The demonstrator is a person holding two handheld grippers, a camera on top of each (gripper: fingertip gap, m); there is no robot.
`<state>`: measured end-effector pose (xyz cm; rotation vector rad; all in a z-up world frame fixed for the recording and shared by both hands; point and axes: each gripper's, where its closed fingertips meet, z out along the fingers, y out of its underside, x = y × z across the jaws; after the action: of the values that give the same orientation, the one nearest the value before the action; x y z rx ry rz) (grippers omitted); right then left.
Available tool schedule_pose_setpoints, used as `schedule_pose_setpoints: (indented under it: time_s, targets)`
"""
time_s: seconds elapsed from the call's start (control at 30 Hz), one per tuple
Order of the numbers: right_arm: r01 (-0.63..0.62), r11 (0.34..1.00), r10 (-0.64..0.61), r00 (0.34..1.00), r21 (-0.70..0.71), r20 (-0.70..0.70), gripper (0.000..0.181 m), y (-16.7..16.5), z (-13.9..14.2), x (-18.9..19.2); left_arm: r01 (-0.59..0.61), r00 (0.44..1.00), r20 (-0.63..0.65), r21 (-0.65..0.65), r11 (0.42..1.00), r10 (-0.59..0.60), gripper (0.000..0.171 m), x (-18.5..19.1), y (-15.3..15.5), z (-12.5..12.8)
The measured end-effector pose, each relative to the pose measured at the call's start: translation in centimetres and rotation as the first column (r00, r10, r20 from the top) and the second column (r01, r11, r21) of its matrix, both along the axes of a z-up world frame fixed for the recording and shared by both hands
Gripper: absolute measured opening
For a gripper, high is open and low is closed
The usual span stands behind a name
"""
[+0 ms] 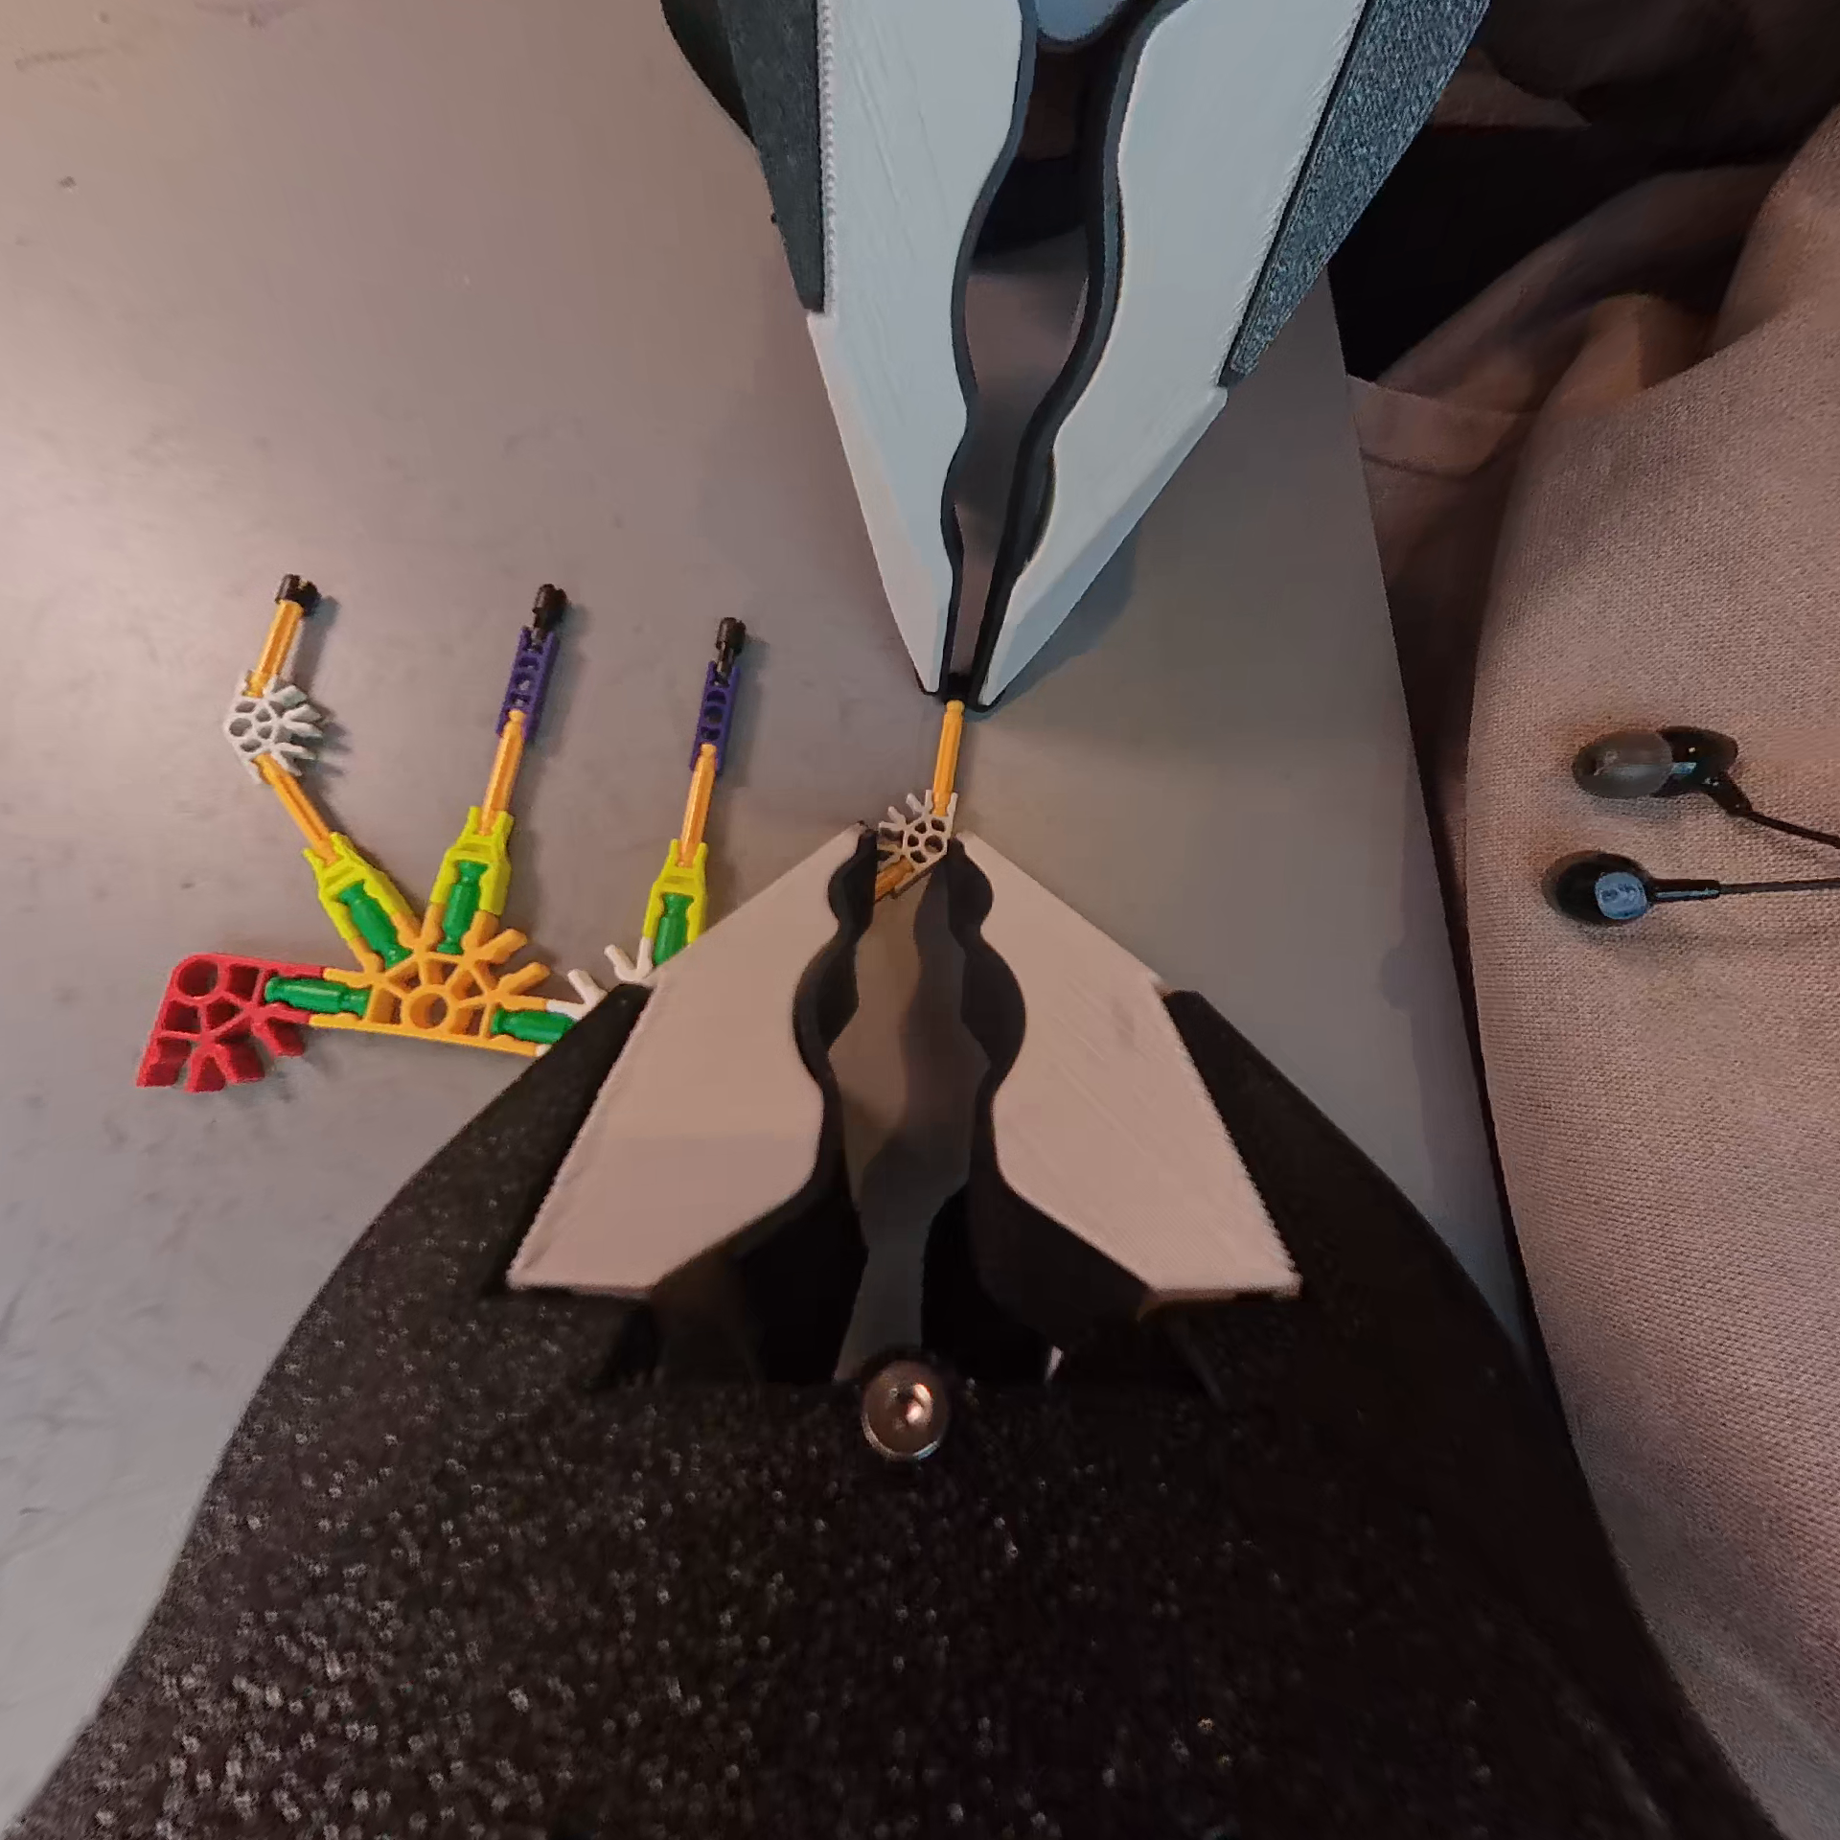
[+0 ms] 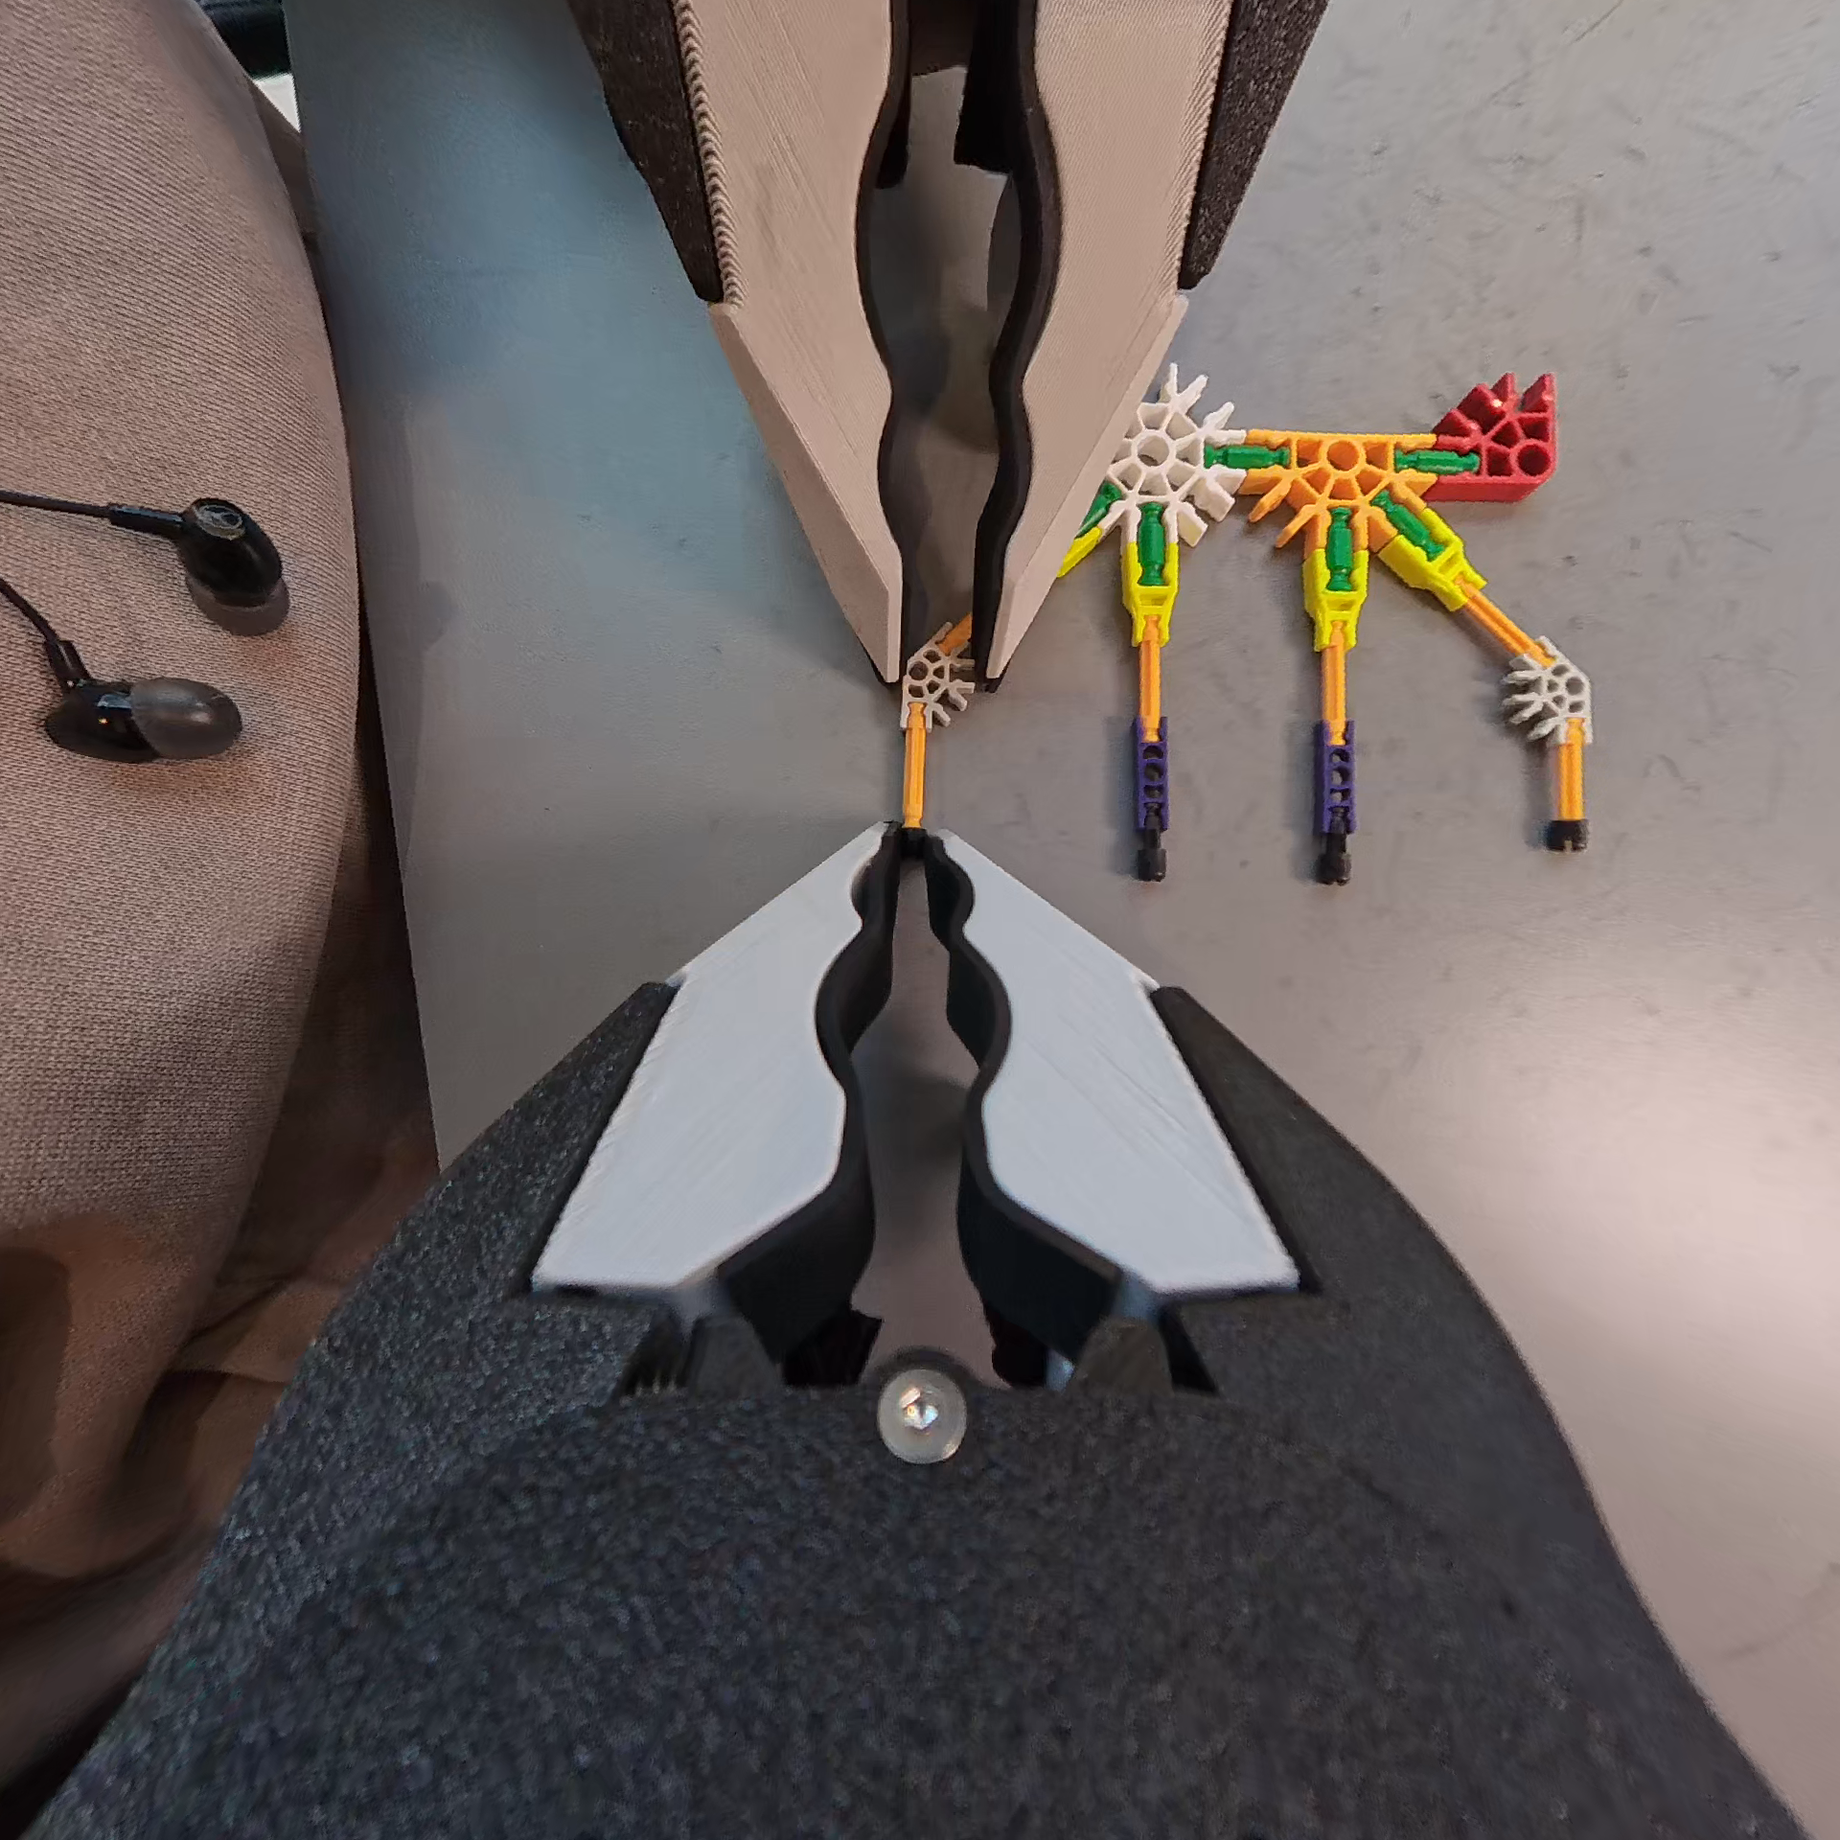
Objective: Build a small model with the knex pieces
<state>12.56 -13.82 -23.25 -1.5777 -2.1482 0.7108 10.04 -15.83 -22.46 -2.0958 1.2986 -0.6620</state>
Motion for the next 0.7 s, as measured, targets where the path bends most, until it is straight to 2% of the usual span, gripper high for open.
schedule_pose_setpoints:
  time_s: [0.13,0.7]
  targets:
    - [0.015,1.000,-0.015,1.000,-0.014,-0.011,0.004,0.05,0.02,0.23,-0.024,0.998,0.058,-0.041,0.999,0.026,0.012,0.29,0.03,0.26]
    - [0.034,0.999,-0.034,0.999,-0.004,-0.021,0.004,0.29,0.09,0.40,-0.056,0.991,0.113,-0.079,0.995,0.065,0.013,0.59,0.39,0.57]
